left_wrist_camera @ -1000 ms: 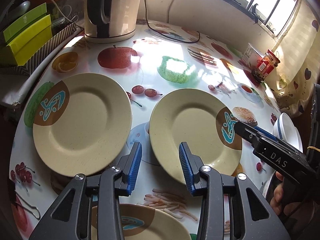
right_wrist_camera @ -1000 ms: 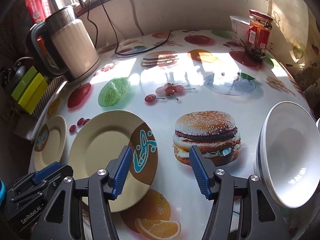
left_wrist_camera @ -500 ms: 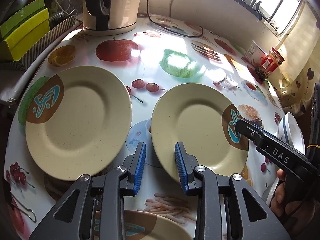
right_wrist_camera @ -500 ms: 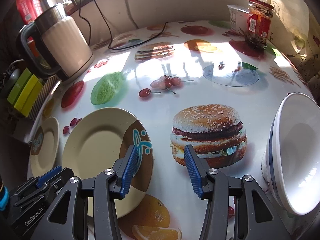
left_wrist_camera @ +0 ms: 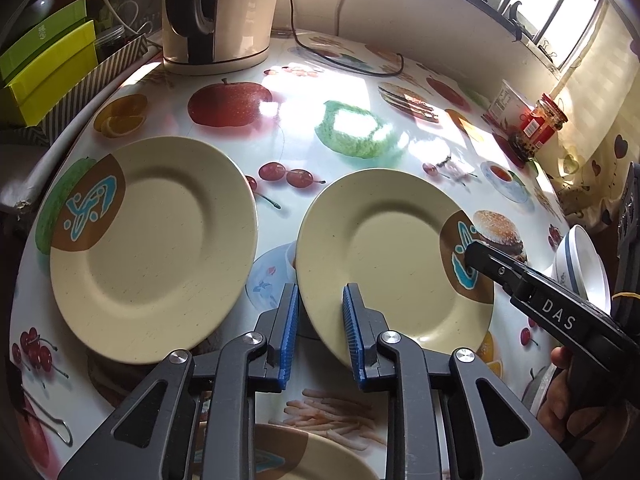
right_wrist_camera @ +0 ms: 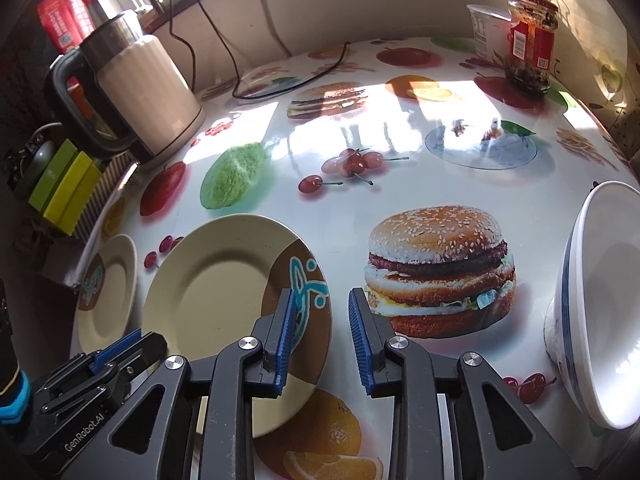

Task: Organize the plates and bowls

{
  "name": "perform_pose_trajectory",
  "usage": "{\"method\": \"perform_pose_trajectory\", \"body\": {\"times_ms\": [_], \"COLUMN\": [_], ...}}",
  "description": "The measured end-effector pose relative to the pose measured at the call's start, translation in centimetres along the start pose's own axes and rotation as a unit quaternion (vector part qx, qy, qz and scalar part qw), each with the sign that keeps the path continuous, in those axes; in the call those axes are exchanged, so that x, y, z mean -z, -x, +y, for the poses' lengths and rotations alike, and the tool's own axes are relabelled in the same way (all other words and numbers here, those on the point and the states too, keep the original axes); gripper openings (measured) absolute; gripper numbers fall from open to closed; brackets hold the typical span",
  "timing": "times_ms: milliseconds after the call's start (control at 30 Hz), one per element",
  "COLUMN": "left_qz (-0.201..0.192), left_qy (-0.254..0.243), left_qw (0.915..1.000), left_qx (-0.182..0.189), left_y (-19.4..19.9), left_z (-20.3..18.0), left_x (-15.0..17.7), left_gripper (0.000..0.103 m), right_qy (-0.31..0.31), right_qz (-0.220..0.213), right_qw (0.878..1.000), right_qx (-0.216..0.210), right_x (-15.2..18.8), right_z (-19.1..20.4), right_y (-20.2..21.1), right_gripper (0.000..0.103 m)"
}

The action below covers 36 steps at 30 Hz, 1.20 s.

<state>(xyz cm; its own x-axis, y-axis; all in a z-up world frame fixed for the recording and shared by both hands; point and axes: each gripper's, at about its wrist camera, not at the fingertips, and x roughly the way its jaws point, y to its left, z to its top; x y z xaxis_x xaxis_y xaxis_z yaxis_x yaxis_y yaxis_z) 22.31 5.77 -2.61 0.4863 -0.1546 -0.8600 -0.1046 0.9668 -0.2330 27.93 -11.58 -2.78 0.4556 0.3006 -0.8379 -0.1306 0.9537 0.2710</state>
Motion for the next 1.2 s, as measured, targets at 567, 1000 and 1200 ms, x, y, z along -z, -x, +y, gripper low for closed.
{"method": "perform_pose_trajectory", "body": {"times_ms": [567,1000,1200], "left_qz": [-0.008,-0.031,-0.043], "left_qy": [0.001,0.002,0.003], "left_qw": [1.0000,0.9995,0.9991], "left_qx": [-0.002,0.000,-0.001], "left_y": [0.2,2.4,3.9], "left_z": [-0.1,0.0,0.2], "left_x": [-0.1,0.4,0.9], "left_gripper": [0.023,0.023,0.023], "right_qy": [0.004,0.018,0.022], "right_qz": [-0.003,-0.017,-0.026], "right_qw": [1.000,1.000,0.999], "right_qx": [-0.005,-0.014,-0.021], "right_x": [0.0,0.2,0.6], "right_z": [0.1,0.7,1.3], "right_y": [0.2,2.1,3.6], "right_gripper": [0.018,0.018,0.018]}}
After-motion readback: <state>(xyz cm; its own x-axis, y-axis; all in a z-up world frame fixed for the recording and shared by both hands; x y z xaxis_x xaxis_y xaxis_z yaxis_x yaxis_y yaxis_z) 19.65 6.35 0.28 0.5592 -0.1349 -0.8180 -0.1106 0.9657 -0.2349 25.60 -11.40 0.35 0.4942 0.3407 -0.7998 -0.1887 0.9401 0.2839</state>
